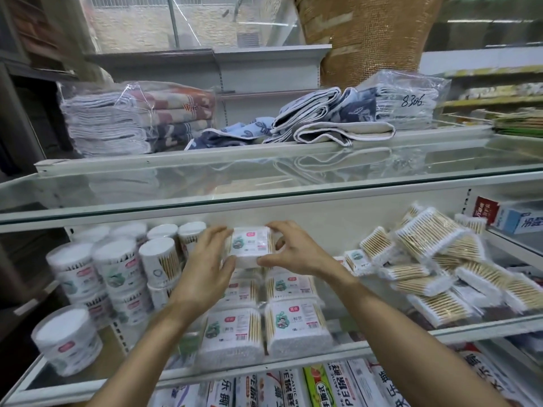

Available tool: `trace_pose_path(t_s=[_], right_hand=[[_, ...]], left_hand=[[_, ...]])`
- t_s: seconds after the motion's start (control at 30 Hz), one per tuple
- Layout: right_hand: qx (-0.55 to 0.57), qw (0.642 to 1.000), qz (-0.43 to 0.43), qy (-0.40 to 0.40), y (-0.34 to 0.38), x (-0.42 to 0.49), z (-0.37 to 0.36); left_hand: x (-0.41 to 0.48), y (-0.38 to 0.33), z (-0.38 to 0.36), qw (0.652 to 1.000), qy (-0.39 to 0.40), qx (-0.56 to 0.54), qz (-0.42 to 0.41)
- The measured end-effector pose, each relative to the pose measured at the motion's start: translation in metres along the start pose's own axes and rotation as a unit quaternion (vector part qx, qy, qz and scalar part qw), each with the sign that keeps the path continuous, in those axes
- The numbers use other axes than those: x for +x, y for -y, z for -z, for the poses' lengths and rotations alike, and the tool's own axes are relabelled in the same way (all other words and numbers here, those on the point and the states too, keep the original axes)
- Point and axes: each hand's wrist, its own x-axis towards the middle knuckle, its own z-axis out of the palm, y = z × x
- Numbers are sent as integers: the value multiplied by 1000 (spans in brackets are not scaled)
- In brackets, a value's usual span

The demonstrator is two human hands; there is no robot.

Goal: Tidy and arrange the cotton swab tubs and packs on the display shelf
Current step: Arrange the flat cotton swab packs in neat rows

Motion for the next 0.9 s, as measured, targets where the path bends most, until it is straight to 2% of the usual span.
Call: trace_pose_path(t_s=[0.2, 0.37, 0.6, 0.77, 0.9], right_hand=[[8, 998, -47, 40, -6, 17, -16], [5, 995, -79, 56, -10, 22, -27], [-48, 994, -71, 71, -11, 25, -35], [-84, 996, -39, 7, -6, 9, -21], [-72, 993, -11, -96, -15, -10, 12]], left_hand=[[-6, 11, -5, 991, 110, 62, 48], [-5, 18, -10, 989, 125, 63, 53], [-5, 20, -15, 989, 118, 71, 52], [-3, 18, -16, 991, 111, 65, 33], [1, -2, -14, 997, 58, -56, 17]])
